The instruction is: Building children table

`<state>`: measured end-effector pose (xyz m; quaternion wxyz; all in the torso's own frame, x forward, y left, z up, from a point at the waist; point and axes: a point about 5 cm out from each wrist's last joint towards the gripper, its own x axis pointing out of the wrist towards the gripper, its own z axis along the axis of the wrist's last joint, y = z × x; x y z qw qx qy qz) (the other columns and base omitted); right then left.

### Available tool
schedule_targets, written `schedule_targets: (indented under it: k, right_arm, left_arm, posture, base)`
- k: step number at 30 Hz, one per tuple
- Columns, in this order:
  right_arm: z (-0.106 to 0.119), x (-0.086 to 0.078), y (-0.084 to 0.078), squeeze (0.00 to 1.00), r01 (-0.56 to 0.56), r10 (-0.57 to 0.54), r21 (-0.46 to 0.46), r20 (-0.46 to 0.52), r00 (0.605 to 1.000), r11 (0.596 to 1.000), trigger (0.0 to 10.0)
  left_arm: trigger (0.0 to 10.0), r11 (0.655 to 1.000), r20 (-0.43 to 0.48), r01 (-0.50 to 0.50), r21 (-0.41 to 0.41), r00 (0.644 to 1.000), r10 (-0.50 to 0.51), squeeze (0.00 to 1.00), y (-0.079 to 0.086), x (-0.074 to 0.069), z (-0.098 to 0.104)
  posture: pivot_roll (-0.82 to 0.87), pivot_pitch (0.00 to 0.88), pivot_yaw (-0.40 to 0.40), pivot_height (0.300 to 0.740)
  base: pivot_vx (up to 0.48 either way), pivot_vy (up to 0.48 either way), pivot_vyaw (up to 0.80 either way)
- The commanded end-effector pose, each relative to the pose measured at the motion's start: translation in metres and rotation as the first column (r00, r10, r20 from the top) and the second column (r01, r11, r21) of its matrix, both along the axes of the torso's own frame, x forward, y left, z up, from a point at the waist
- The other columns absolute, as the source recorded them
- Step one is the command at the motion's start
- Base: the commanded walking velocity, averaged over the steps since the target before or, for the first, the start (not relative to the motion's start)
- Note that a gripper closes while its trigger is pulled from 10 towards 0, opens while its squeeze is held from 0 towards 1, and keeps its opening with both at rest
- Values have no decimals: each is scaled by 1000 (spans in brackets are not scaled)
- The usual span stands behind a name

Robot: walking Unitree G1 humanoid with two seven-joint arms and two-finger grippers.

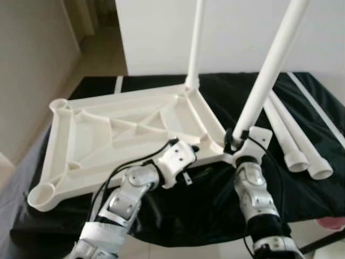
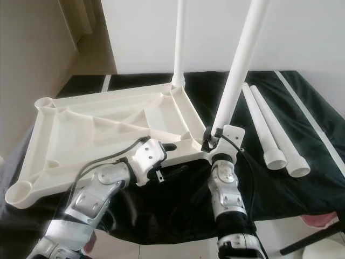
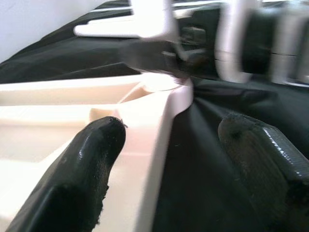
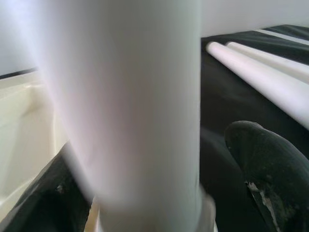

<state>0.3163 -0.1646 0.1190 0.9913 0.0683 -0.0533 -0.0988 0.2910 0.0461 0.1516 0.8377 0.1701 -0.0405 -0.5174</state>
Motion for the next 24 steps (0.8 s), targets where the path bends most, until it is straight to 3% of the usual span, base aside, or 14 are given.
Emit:
schedule_targets:
  k: [1,14,17,19,24]
  right_arm:
    - [-4,-7,1,0,-36,36,12,7,999,999,10000]
    - [-18,-28,8,0,-157,157,12,-16,987,988,10000]
    - [-21,-34,9,0,-211,211,-5,-24,977,977,10000]
    - [-21,-34,9,0,-211,211,-5,-24,977,977,10000]
    - [-23,-39,12,0,-271,271,4,-35,962,963,10000]
  left_arm:
    - [10000,997,30,-72,-5,997,72,0,8,7,3]
    - [10000,983,72,-178,52,982,174,0,31,29,8]
    - [10000,960,86,-261,105,964,252,0,47,44,8]
    - [10000,960,86,-261,105,964,252,0,47,44,8]
    - [10000,920,102,-356,165,934,343,0,66,56,6]
  posture:
    - [-31,0,9,740]
    - [-47,0,22,740]
    - [-51,0,27,740]
    - [-51,0,27,740]
    - [-49,0,27,740]
  base:
    - [0,0,0]
    - [0,0,0]
    - [0,0,0]
    - [0,0,0]
    - [0,0,0]
